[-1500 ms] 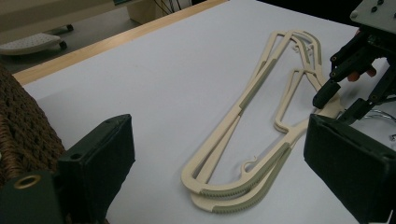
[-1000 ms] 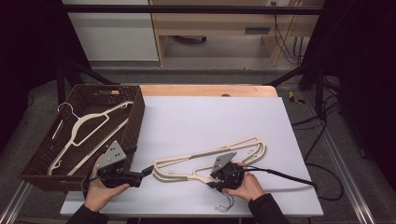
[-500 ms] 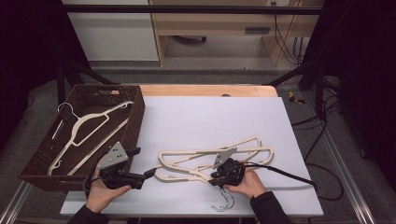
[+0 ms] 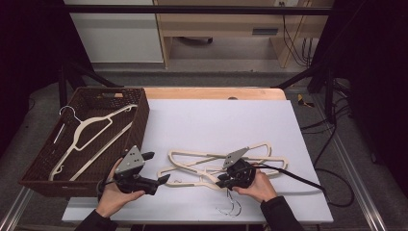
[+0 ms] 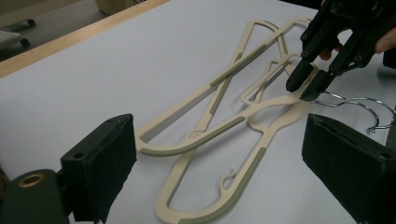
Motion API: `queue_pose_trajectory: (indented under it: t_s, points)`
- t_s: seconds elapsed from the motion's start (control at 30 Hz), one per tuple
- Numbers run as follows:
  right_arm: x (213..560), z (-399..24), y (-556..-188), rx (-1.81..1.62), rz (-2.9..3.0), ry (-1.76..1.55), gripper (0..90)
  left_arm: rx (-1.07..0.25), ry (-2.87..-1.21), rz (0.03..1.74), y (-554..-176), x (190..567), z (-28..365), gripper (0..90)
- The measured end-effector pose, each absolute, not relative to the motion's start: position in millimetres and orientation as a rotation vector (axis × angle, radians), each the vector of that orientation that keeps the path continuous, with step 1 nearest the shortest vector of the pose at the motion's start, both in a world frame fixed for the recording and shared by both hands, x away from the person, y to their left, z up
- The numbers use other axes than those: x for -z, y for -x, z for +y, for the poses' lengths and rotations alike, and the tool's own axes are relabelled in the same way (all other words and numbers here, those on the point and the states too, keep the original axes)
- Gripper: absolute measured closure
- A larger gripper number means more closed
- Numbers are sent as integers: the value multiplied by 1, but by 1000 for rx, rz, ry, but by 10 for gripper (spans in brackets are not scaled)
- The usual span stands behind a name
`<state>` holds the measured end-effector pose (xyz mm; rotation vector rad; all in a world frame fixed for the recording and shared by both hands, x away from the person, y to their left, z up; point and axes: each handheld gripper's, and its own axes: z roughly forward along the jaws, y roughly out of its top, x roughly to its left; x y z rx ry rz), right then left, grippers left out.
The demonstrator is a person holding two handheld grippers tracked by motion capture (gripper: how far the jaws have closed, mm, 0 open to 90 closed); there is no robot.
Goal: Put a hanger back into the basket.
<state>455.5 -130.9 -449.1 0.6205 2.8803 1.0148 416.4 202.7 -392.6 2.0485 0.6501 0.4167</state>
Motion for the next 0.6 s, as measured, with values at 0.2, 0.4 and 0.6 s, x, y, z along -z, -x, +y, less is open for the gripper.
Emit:
queue_pose_trajectory:
  t_s: [0.2,0.4,0.6]
  points:
    - [447,-131,-454,-1023,2896,-631,724,-395,-2160,592,-428,401,177,106]
    - [446,-132,-454,-1045,2907,-621,725,-410,-2276,489,-440,411,149,136]
    - [444,-133,-452,-1033,2914,-625,725,-432,-2346,409,-449,422,133,180]
